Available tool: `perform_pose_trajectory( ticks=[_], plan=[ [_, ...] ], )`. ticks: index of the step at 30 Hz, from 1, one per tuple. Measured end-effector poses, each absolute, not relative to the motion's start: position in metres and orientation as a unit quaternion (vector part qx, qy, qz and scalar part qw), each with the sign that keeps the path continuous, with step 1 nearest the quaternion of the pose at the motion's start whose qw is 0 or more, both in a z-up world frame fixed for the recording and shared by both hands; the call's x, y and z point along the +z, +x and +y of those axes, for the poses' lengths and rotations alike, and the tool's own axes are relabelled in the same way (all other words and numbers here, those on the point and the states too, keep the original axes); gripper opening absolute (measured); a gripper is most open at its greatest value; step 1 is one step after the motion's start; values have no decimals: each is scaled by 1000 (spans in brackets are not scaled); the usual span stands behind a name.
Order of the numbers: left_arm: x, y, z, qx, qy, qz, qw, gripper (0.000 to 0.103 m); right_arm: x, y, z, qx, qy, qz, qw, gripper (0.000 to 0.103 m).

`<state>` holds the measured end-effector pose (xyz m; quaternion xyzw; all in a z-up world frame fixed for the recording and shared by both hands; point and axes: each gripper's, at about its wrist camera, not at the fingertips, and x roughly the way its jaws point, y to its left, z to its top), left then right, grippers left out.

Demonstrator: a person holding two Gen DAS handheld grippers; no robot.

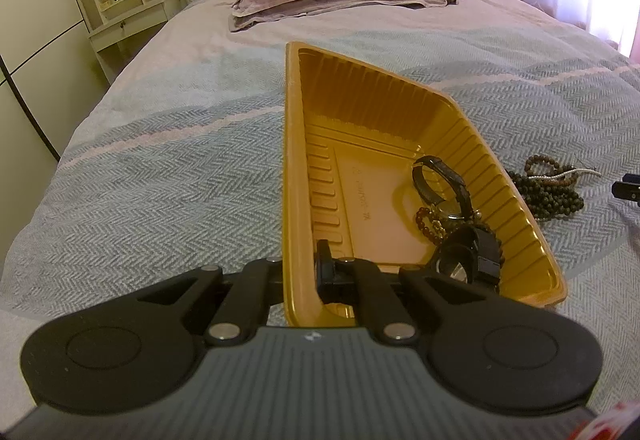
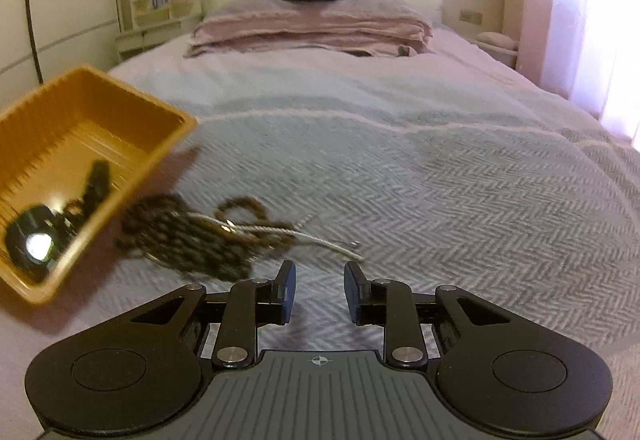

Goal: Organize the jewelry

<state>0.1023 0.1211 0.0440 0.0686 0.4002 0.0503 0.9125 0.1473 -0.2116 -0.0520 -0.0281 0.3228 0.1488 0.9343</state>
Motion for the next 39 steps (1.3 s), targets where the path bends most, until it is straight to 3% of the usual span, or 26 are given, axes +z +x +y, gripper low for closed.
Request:
perform_pose_trajectory(
  ticks=[7,16,17,19,24,39],
  plan=[
    [44,101,120,56,65,397,914,4,-65,176,-212,155,-104,322,928,27],
    [44,102,120,56,67,399,913,4,-86,197,-180,208,-290,312,880,26],
    [44,102,120,56,67,399,913,4,-89,199,-177,211,-305,310,875,25],
    [44,102,120,56,66,399,913,4,-90,202,-174,215,-320,309,869,10],
    [44,102,120,55,65,400,913,4,-96,197,-167,216,-360,302,856,2],
    [43,102,120,55,66,400,913,4,14,159,-197,111,-332,149,925,2]
  ],
)
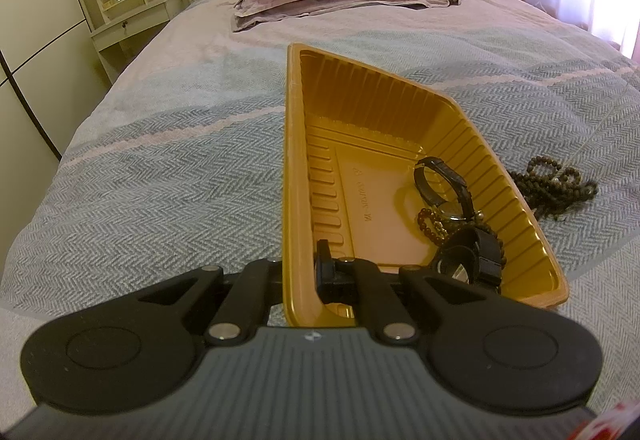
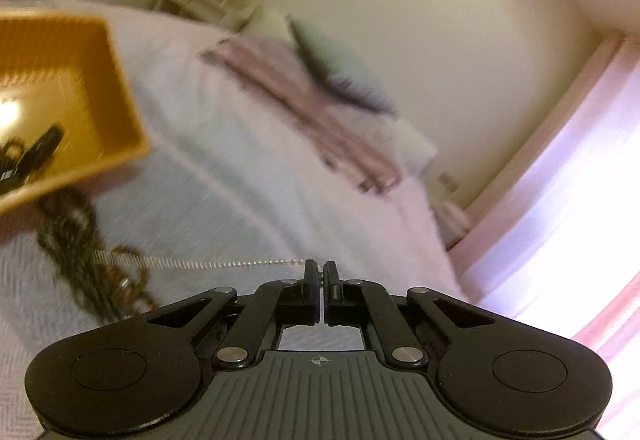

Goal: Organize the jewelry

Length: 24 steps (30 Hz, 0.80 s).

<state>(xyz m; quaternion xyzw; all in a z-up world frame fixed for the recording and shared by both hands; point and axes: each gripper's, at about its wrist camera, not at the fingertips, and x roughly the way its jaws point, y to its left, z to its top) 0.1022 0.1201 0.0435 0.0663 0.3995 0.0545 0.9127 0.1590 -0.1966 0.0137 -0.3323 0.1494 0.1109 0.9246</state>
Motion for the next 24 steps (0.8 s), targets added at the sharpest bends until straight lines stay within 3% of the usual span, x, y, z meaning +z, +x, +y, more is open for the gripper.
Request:
perform_pose_trajectory(
  ticks=[16,24],
  plan=[
    [45,102,120,53,65,399,913,4,90,139,-211,64,-340,60,936,0],
    [46,102,120,53,64,398,914,4,59,154,-213,151,-262,157,940,1]
  ],
)
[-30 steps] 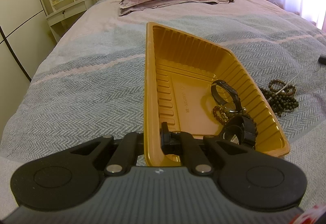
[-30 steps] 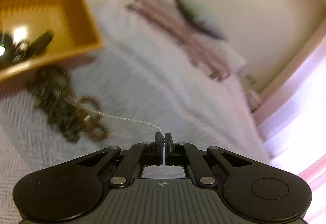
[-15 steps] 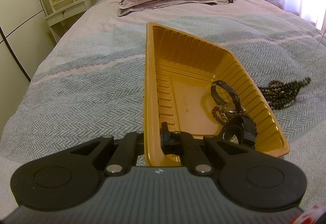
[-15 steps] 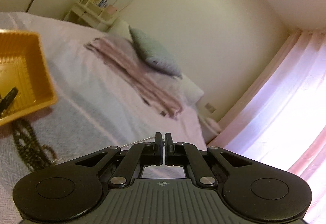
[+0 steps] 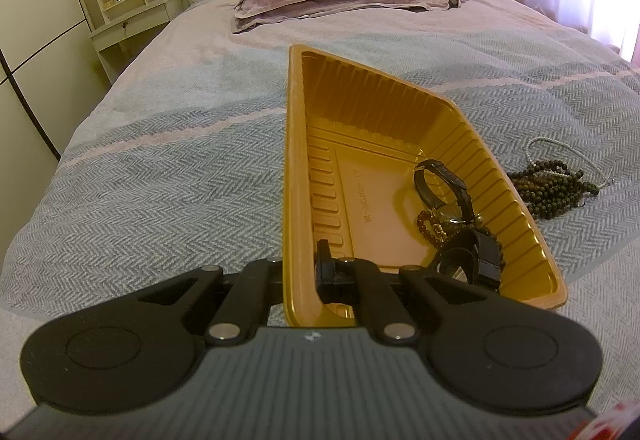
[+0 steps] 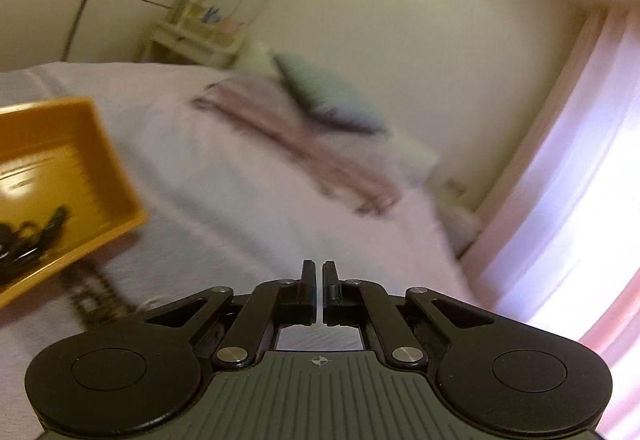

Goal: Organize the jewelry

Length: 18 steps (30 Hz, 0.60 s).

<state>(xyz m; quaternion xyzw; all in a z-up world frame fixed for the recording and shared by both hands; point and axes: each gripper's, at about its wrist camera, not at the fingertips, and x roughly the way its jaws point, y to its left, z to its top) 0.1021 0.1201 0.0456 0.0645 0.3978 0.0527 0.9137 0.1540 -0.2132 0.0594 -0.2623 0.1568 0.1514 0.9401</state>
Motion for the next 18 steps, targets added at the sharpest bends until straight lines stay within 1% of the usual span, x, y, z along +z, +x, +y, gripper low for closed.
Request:
perform_pose_trajectory(
  ticks=[5,6,7,8,9,10,13,17,18],
  plan=[
    [46,102,120,53,65,398,914,4,2,161,-202,193,-244,236,921,3],
    [46,102,120,53,64,398,914,4,-11,165,-200,198,-241,255,915,7],
    [46,102,120,53,64,398,914,4,-21,168,-201,200,-241,266,912,16],
    [46,102,120,53,64,398,914,4,-31,172,-202,201,-240,276,909,22],
    [46,102,120,53,64,398,914,4,-40,177,-204,201,-239,285,906,35],
    [46,102,120,53,64,398,914,4,-48,182,-205,199,-237,295,904,37],
    [47,102,120,53,63,398,914,4,-65,201,-210,202,-216,325,898,37],
    [46,103,121,54,62,399,913,4,-80,222,-211,208,-202,344,893,37],
    [46,103,121,55,61,399,913,4,-82,227,-210,210,-199,348,892,35]
  ],
)
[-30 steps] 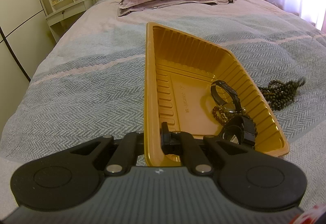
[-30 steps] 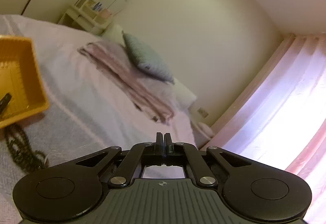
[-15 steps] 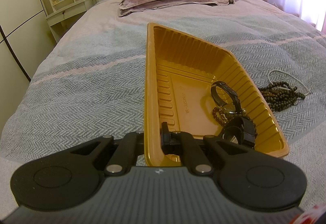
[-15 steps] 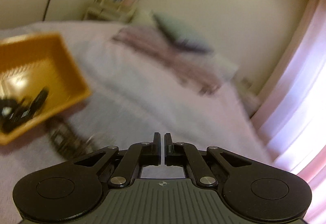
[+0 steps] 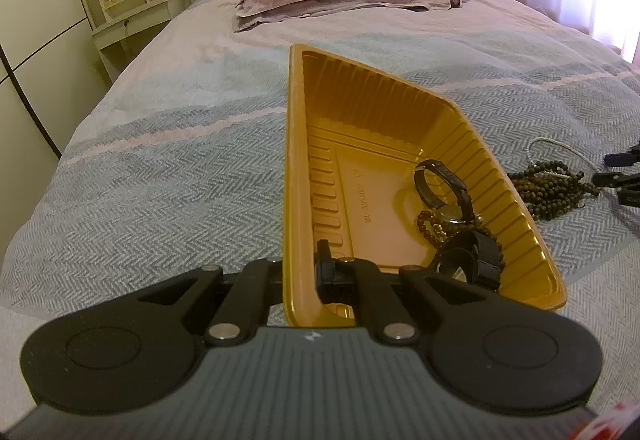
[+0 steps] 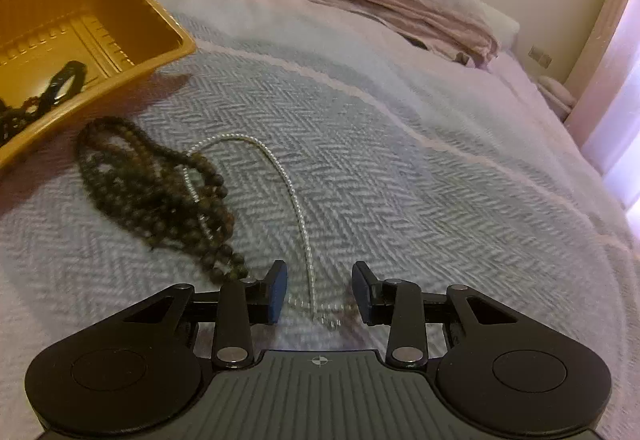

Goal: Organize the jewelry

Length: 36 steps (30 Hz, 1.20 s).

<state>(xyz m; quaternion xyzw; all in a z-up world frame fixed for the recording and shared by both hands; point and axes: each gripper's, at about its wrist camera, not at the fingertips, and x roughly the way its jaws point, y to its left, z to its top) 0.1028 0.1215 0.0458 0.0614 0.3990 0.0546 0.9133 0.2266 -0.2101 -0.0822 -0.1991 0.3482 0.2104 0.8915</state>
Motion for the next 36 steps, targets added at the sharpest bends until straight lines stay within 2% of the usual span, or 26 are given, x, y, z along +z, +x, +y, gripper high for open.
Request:
perform_pose_trajectory(
  ticks=[2,3,7,18,25,31,36],
  plan=[
    [46,103,122,55,60,400,913,4,-86,235,-208,218,-195,358,887,18],
    [46,103,122,55,60,400,913,4,-87,237,-208,222,-194,364,884,2],
    [46,103,122,55,61,399,913,4,-71,224,-207,201,-221,341,891,2],
    [45,102,121,55,59,399,914,4,51,168,-250,62,-250,147,955,2],
    [44,102,121,54,58,398,914,4,97,143,-252,27,-249,62,966,2],
    [44,102,121,54,57,397,915,4,103,146,-252,44,-242,72,966,2],
    [45,101,121,54,56,395,915,4,78,153,-254,94,-212,164,959,2]
  ],
)
